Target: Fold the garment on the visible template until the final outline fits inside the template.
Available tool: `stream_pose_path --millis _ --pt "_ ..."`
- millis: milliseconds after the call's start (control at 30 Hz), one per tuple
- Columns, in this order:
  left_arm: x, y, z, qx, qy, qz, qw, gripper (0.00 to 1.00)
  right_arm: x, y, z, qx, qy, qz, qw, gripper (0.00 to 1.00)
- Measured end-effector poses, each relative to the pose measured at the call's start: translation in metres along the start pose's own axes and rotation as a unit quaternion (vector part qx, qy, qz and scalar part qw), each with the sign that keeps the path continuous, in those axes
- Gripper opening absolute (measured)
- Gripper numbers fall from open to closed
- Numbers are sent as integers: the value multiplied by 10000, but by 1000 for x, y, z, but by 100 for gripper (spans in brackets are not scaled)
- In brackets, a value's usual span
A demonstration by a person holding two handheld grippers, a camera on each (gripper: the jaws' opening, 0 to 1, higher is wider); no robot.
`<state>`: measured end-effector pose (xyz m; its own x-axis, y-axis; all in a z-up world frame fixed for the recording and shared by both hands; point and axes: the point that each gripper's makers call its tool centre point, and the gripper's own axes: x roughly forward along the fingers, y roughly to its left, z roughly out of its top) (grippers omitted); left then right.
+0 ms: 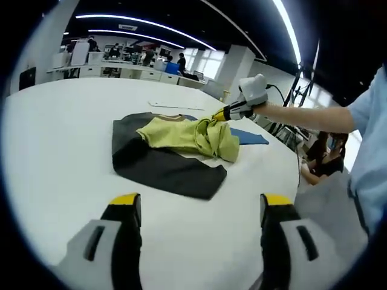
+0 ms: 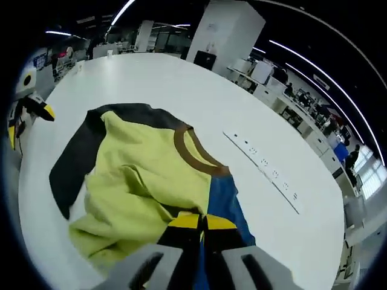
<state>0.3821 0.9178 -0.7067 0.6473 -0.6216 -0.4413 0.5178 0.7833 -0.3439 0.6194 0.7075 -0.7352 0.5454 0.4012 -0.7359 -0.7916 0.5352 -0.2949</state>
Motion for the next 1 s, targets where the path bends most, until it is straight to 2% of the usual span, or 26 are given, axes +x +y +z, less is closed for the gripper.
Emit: stream_pose_path --millis 67,233,433,567,633,733,800,867,1000 --pt "0 -1 0 -15 -10 1 10000 78 6 2 -10 13 169 50 9998 0" --pt "-1 -1 0 -48 -47 19 10000 78 11 9 -24 200 311 161 9992 0" --pt "-1 -1 0 -46 -47 27 10000 78 6 6 -28 142 337 106 9993 1" --pt "-1 -1 1 -40 -43 22 10000 78 -2 -1 -23 307 185 -41 9993 23" --pt "0 -2 2 -37 -59 9 10000 78 -8 -6 -20 375 84 -118 9992 28" --pt "0 -3 2 -32 -71 -2 10000 78 -16 -9 -6 600 -308 -211 9975 40" --pt "1 -4 2 -32 -81 -15 10000 78 -23 -8 1 666 -475 -292 9962 53" --pt "2 -5 1 -34 -88 -25 10000 78 -30 -3 13 585 -742 -318 9950 64" --pt "1 -6 0 -48 -98 -34 9999 78 -39 22 31 533 -1046 -40 9931 74"
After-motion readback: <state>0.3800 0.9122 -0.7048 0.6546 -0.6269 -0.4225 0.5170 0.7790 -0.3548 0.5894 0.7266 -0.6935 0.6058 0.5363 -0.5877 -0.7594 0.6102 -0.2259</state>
